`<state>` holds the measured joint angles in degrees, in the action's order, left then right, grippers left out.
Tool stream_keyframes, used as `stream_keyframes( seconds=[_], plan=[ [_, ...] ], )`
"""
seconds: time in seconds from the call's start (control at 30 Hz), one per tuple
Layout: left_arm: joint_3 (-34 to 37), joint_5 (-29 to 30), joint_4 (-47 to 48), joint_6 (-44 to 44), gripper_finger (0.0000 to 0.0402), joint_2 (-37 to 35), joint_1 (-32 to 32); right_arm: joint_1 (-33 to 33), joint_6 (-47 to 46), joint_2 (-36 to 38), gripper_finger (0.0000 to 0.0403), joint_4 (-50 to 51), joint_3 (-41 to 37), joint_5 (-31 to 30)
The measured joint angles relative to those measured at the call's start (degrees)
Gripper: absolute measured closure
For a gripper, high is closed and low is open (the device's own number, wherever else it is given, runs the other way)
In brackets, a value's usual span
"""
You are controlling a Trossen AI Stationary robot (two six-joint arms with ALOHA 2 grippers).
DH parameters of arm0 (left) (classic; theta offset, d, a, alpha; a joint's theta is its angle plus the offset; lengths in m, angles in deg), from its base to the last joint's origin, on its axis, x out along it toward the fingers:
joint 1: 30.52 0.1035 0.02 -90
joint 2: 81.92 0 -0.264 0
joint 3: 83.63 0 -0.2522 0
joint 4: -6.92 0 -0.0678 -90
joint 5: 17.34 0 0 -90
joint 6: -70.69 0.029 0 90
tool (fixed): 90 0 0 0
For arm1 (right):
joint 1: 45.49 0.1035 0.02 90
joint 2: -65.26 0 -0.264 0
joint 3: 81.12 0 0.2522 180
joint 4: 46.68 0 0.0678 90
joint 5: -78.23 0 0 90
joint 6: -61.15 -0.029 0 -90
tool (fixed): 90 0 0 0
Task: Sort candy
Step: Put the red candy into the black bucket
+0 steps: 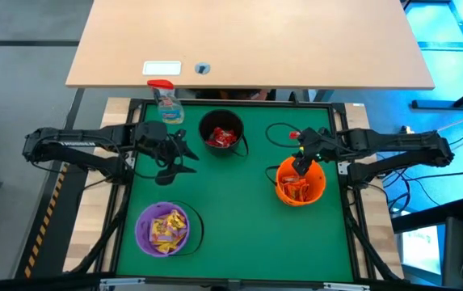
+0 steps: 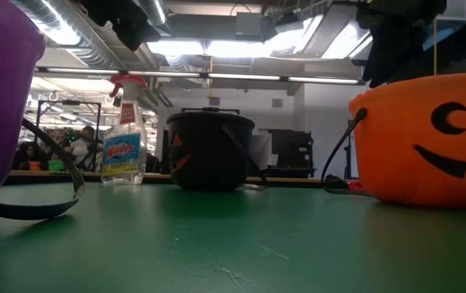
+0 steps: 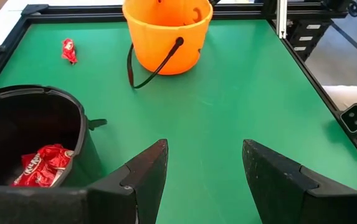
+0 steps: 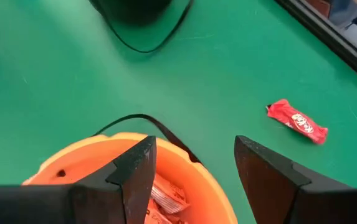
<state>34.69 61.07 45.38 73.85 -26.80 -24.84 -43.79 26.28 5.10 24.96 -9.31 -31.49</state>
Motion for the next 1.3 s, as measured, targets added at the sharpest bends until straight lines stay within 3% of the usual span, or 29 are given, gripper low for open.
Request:
stream_keyframes(
  seconds=[0.33, 0.77, 1.03, 1.3],
  plan=[
    [0.0, -0.1, 0.1, 0.0, 0.0206, 0.0, -0.1, -8.0, 1.6, 2.8, 0.0187, -1.8, -6.0, 3.0],
    [0.0, -0.1, -1.3, 0.2, 0.0206, 0.0, -0.1, -26.2, 13.1, 2.9, 0.0187, -2.3, -6.5, 6.8],
    [0.4, 1.6, -2.8, 4.6, 0.0206, 0.0, 2.9, -36.2, 19.5, 1.5, 0.0187, -2.4, -6.5, 12.9],
    [5.7, -5.3, -11.7, 2.7, 0.0205, 0.0, 9.1, -38.2, 23.3, -3.7, 0.0187, -4.0, -6.5, 14.4]
  ],
)
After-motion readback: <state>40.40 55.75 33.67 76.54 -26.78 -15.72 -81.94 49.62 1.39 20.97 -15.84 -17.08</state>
